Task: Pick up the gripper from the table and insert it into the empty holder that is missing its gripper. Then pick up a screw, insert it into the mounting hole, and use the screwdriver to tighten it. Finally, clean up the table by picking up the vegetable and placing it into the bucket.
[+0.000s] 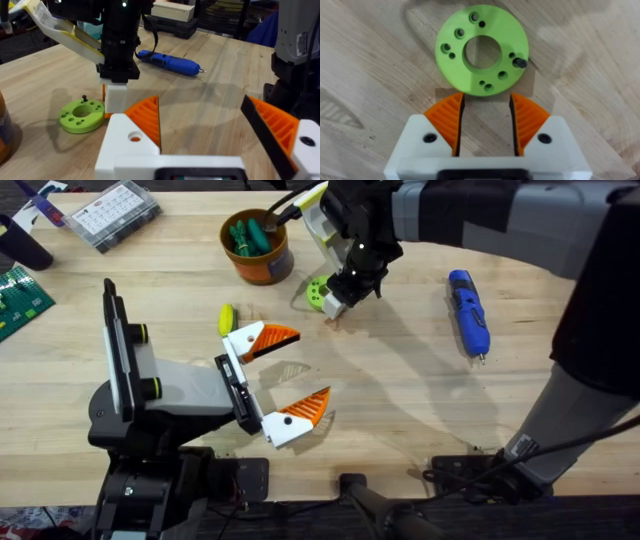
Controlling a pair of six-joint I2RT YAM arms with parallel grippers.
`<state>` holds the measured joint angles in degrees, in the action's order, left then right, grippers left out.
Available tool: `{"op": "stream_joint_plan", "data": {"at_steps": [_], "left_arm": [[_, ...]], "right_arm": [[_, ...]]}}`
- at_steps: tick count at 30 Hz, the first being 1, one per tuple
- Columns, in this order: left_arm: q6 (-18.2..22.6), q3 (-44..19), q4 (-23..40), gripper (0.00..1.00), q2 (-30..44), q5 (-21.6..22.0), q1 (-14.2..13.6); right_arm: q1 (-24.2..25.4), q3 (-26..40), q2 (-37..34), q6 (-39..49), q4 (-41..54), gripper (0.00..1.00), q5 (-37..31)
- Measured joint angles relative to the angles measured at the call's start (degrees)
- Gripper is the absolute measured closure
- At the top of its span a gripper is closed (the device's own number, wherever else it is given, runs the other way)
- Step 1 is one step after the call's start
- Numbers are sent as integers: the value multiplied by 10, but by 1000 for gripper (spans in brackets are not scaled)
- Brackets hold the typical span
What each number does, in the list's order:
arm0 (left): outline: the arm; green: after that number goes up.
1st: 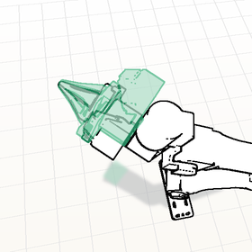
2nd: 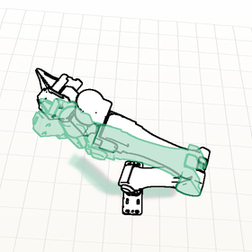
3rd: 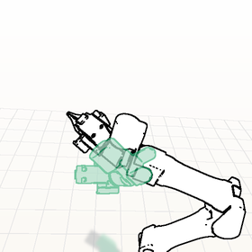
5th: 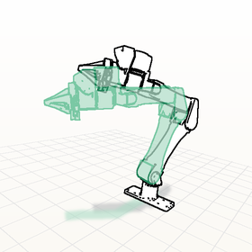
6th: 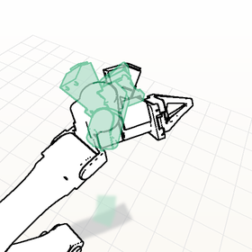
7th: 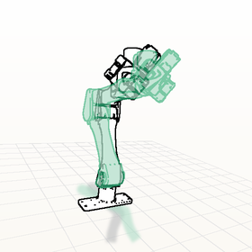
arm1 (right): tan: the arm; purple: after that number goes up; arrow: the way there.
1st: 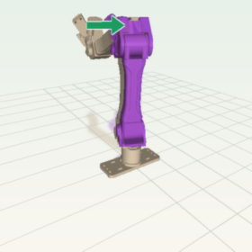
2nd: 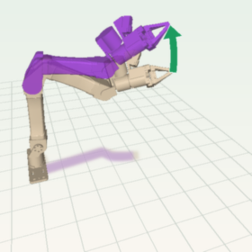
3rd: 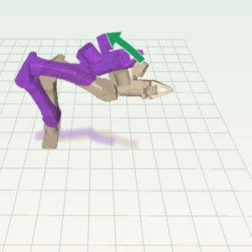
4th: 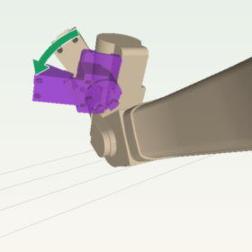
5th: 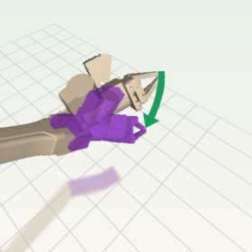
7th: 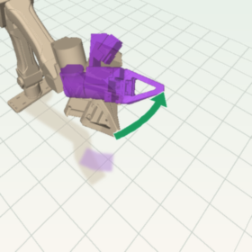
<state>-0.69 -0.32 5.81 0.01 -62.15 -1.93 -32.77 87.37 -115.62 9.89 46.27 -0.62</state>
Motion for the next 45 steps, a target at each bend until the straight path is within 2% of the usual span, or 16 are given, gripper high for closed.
{"op": "stream_joint_plan", "data": {"at_steps": [10,17,37,45], "left_arm": [[0,0,0,13,0,0,0],[0,0,0,13,0,0,0],[0,0,0,13,0,0,0],[0,0,0,13,0,0,0]], "right_arm": [[0,0,2,0,30,471,1],[0,0,46,0,31,471,1],[36,0,55,0,-55,471,3],[36,0,35,0,-85,471,19]]}}
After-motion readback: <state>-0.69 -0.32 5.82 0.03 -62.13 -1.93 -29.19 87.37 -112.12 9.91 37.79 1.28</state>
